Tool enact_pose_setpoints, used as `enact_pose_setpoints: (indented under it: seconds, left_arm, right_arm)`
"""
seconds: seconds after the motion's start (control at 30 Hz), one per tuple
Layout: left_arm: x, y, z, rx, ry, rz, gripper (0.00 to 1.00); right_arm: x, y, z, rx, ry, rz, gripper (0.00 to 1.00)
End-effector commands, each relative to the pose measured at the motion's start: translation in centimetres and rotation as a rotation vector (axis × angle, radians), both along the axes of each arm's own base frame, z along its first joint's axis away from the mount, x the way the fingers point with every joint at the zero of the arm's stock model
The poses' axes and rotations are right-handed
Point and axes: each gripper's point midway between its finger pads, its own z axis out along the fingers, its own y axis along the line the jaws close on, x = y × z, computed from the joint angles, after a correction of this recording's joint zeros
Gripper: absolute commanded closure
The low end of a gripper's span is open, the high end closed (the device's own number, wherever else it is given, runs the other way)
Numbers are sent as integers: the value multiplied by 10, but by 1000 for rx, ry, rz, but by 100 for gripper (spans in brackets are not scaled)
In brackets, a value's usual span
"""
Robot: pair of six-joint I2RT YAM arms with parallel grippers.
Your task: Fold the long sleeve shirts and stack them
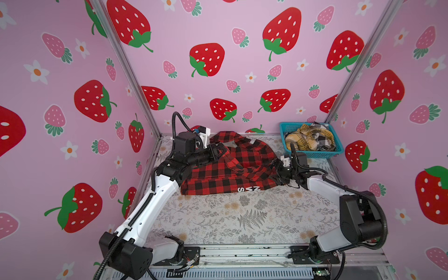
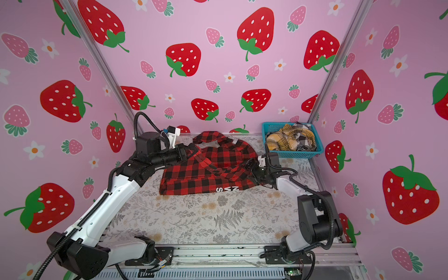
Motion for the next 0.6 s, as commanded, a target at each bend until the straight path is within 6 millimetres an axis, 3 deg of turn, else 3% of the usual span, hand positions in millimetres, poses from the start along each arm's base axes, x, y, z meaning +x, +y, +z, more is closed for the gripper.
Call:
enact_pose_setpoints:
  seconds: [0.0, 0.1, 0.27, 0.33, 0.47, 0.57]
  left_arm:
    - [-7, 6, 10, 6, -75, 16, 100]
    - [-9, 13, 10, -12, -97, 54, 100]
    - [-8, 15, -7, 5, -58, 68, 100]
    - [-6, 17, -14, 10, -48, 80, 100]
    - [-5, 25, -24, 18, -36, 110, 100]
    - [-4, 35, -34, 27, -15, 139, 100]
  right_arm:
    - [-3, 8, 6, 105, 65, -60, 3]
    - [7, 2, -10, 89, 83, -101, 4]
    - [44, -23, -35, -3, 57, -145, 8]
    - [56, -34, -57, -62, 71, -135, 9]
    - [61, -48, -99, -102, 113, -115, 12]
    - [61, -48, -101, -46, 109, -92, 12]
